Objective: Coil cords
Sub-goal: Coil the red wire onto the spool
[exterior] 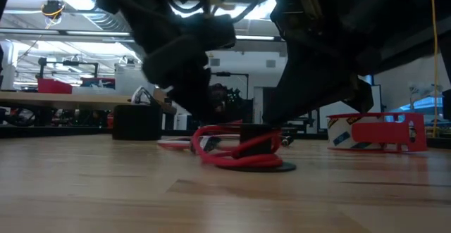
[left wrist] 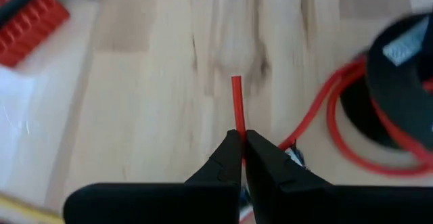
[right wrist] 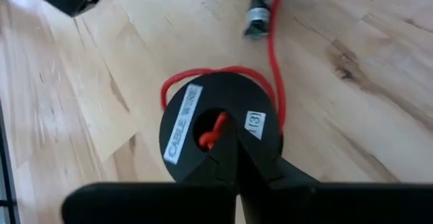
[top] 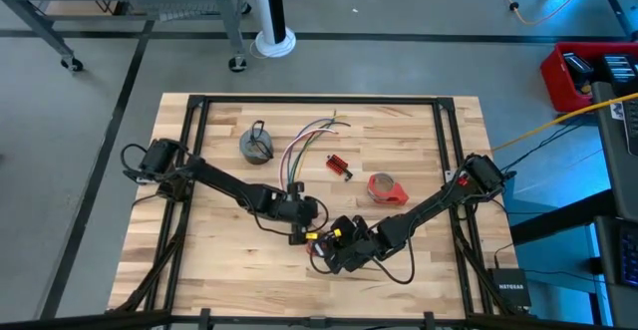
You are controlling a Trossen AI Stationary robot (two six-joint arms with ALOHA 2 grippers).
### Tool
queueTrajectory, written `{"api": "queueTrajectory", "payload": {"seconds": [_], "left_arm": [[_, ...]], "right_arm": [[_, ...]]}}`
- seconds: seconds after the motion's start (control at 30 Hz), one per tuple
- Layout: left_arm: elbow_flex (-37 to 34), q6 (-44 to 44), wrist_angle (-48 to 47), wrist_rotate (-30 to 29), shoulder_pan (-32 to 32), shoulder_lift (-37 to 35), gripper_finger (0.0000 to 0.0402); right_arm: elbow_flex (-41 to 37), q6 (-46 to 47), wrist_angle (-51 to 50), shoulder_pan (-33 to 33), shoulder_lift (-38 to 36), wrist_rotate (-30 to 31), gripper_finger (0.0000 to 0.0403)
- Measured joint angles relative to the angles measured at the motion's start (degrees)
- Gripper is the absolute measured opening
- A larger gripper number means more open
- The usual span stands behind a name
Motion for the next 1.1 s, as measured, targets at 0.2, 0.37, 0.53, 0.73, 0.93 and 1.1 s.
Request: {"api": "queueTrajectory", "payload": {"seconds": [0.2, 0.37, 0.53, 0.73, 0.93, 1.1], "left_arm": [[0.0, -2.59, -5.03, -0.3, -2.52, -1.88, 0.0001], [0.0, -2.9, -5.21, -2.45, -4.7, -5.35, 0.0001], [0.0, -5.26, -5.13, -2.5, -6.58, -6.66, 0.0001], [0.0, -8.19, -5.97, -2.53, -9.33, -5.53, 0.0001], [0.0, -11.62, -4.54, -2.57, -12.52, -5.53, 0.0001], [0.0, -12.43, -1.45, -2.5, -14.91, -5.5, 0.0001]], "right_arm": [[-0.01, 1.45, -0.61, 0.0, 0.04, 0.74, 0.0002], [-0.01, 2.12, -1.12, 0.0, 0.04, 1.29, 0.0002], [-0.02, 2.82, -1.22, 0.02, 0.09, 1.58, 0.0002], [-0.02, 3.16, -1.23, 0.04, 0.09, 1.64, 0.0002], [-0.04, 3.85, -1.23, 0.04, 0.11, 1.64, 0.0003], [-0.04, 3.85, -1.06, 0.04, 0.14, 1.63, 0.0003]]}}
